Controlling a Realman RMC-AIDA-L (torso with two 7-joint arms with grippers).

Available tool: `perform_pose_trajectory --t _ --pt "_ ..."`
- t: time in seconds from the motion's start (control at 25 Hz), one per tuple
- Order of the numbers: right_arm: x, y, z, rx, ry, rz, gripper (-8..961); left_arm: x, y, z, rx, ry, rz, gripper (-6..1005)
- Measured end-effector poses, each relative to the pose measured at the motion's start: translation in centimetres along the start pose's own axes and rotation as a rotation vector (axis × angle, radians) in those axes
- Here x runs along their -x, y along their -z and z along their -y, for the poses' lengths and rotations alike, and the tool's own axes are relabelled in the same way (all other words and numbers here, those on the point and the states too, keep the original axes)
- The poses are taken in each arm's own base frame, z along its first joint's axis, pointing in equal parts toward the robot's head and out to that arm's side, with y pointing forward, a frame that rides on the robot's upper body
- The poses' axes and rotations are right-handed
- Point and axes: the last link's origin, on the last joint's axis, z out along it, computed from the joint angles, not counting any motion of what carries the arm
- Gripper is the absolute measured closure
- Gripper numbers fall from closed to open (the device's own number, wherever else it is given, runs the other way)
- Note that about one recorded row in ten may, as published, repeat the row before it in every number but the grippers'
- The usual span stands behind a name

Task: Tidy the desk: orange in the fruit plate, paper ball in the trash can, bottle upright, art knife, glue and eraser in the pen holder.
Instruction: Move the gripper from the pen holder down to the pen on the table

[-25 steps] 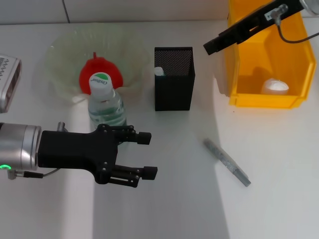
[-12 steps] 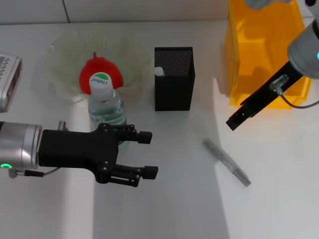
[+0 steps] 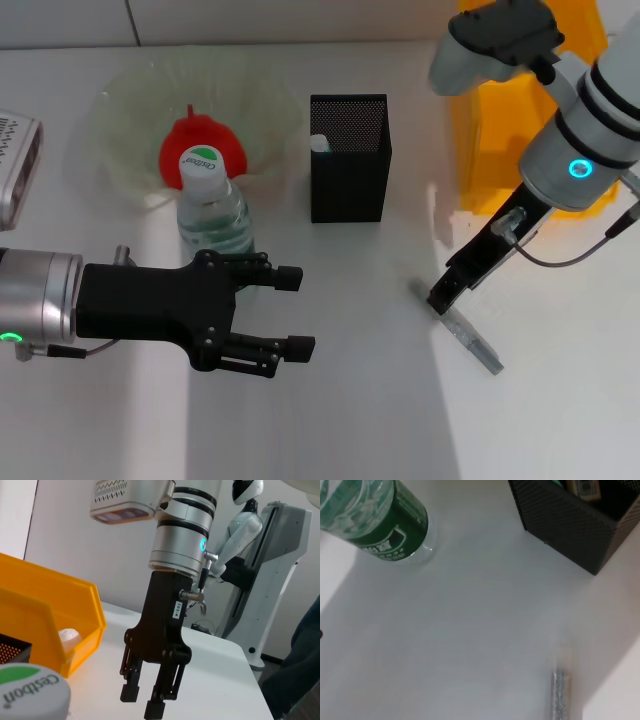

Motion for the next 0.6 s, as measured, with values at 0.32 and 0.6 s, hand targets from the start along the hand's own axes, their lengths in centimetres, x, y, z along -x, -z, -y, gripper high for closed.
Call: perform_pose_trajectory --t 0.32,0.6 --pt "0.6 -1.4 -0.8 -0.073 -0.05 -0.03 398 0.0 0.0 0.0 0.0 -0.011 0.0 164" --pt "1.2 -1.7 -1.0 -0.087 -0.088 -0.041 399 0.0 0.0 -0.1 0.004 -0.015 0.0 164"
